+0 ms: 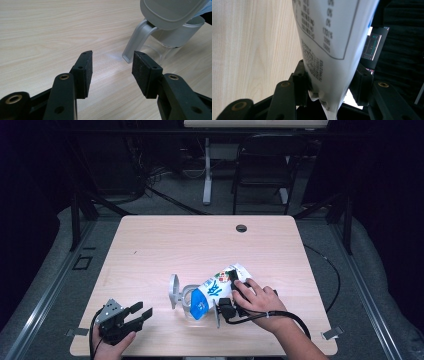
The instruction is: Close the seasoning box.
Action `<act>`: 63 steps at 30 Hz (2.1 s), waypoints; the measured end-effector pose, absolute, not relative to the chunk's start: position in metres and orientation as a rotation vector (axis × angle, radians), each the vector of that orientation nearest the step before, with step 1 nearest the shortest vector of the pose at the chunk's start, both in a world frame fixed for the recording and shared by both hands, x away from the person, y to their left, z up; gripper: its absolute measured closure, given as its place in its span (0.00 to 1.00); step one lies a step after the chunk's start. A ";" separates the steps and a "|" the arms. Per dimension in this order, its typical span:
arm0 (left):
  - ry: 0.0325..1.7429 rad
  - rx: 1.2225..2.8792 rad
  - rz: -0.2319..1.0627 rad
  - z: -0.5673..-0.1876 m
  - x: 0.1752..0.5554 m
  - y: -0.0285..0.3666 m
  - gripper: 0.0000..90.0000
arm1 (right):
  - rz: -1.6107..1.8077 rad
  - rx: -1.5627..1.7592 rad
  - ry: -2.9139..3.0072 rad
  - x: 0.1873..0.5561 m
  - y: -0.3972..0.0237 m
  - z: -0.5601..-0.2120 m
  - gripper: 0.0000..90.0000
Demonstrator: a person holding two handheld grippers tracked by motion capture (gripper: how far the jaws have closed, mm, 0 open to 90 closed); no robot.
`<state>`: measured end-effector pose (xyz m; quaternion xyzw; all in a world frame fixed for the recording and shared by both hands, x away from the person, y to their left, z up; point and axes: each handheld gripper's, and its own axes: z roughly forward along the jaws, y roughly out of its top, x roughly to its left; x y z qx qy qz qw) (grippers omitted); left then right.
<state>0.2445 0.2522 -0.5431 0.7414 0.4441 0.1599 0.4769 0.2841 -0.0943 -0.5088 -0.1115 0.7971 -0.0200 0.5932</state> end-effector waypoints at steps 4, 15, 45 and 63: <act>1.087 1.802 0.397 -0.543 0.244 0.253 0.57 | -0.050 -0.262 1.852 0.284 -0.094 -0.509 0.62; 1.090 1.802 0.397 -0.543 0.245 0.254 0.57 | -0.051 -0.278 1.844 0.285 -0.094 -0.509 0.62; 1.090 1.808 0.396 -0.543 0.245 0.254 0.57 | -0.079 -0.324 1.823 0.286 -0.093 -0.508 0.62; 1.091 1.804 0.393 -0.544 0.245 0.254 0.57 | -0.077 -0.343 1.816 0.286 -0.092 -0.507 0.63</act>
